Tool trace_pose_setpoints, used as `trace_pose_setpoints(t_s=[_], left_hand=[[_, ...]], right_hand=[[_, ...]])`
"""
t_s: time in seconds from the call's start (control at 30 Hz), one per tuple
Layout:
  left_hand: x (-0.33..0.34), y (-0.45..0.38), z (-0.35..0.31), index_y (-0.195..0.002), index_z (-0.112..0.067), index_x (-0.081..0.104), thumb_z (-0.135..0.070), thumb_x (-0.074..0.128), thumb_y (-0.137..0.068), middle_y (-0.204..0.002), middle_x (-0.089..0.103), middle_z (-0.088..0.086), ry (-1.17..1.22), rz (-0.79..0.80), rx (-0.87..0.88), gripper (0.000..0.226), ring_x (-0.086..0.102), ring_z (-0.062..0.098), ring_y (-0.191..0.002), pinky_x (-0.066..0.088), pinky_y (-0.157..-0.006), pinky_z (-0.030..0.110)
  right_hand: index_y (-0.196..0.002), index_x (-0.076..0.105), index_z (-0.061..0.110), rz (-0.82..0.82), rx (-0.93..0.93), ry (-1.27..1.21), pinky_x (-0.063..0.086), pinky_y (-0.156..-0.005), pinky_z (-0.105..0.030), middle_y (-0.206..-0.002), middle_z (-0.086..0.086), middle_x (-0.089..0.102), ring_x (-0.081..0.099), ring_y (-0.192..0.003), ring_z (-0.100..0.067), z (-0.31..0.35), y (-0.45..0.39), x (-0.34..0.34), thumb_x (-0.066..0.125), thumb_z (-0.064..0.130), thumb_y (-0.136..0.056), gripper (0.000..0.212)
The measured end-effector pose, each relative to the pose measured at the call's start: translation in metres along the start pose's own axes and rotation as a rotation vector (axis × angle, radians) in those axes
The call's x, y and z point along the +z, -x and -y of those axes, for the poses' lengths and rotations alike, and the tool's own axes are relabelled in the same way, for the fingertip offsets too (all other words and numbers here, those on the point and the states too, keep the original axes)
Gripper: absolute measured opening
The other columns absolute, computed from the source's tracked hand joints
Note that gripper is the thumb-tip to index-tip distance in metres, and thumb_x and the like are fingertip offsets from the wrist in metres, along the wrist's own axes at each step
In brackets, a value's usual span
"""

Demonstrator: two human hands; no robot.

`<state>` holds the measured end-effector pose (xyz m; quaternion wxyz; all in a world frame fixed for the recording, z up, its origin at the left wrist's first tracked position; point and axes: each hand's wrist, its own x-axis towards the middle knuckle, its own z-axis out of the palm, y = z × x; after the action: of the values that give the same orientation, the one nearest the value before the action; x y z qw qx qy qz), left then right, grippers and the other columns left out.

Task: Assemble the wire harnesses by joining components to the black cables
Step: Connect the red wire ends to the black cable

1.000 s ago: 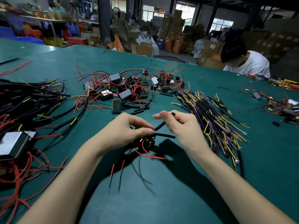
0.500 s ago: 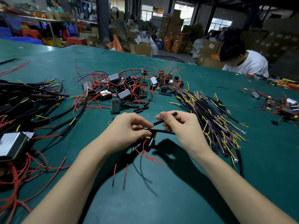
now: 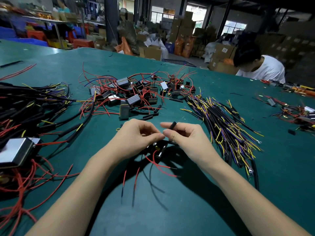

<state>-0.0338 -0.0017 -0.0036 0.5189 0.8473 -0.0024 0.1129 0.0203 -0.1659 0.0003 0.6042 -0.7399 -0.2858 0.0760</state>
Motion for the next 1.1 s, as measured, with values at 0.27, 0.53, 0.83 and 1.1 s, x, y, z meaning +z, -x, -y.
trace_pose_setpoints(t_s=[0.27,0.53,0.83,1.1], left_hand=[[-0.001,0.002,-0.003,-0.071,-0.023,0.070,-0.026,0.074,-0.080,-0.071,0.068,-0.005,-0.190,-0.085,0.092,0.010,0.059,0.002,-0.066,0.045,-0.065,0.017],[0.002,0.005,-0.013,-0.092,-0.021,0.071,-0.029,0.073,-0.081,-0.088,0.069,-0.010,-0.207,-0.126,0.234,0.013,0.059,0.002,-0.087,0.040,-0.080,0.011],[0.029,0.003,-0.014,-0.083,-0.014,0.075,-0.009,0.071,-0.082,-0.070,0.072,0.004,0.434,-0.215,0.102,0.007,0.060,0.007,-0.065,0.050,-0.067,0.017],[0.037,0.000,-0.013,-0.074,-0.007,0.066,-0.006,0.066,-0.085,-0.068,0.066,0.011,0.269,-0.262,0.135,0.011,0.054,0.012,-0.062,0.044,-0.063,0.023]], right_hand=[[-0.080,0.073,0.013,-0.220,-0.116,-0.072,0.043,-0.058,-0.013,-0.068,0.006,0.069,0.056,-0.058,-0.001,0.002,-0.004,-0.010,0.068,0.010,-0.085,0.008],[-0.076,0.067,0.013,-0.212,-0.115,-0.040,0.043,-0.059,-0.017,-0.061,0.009,0.064,0.052,-0.055,-0.001,0.003,-0.005,-0.008,0.064,0.009,-0.089,0.014],[-0.074,0.073,0.025,-0.318,-0.199,0.015,0.046,-0.076,-0.029,-0.078,0.002,0.069,0.061,-0.076,-0.006,0.005,0.001,-0.001,0.071,0.011,-0.084,0.017],[-0.087,0.074,0.023,-0.262,-0.126,-0.014,0.040,-0.060,-0.013,-0.073,0.008,0.066,0.054,-0.068,-0.003,0.008,-0.013,-0.023,0.059,0.036,-0.090,0.020]])
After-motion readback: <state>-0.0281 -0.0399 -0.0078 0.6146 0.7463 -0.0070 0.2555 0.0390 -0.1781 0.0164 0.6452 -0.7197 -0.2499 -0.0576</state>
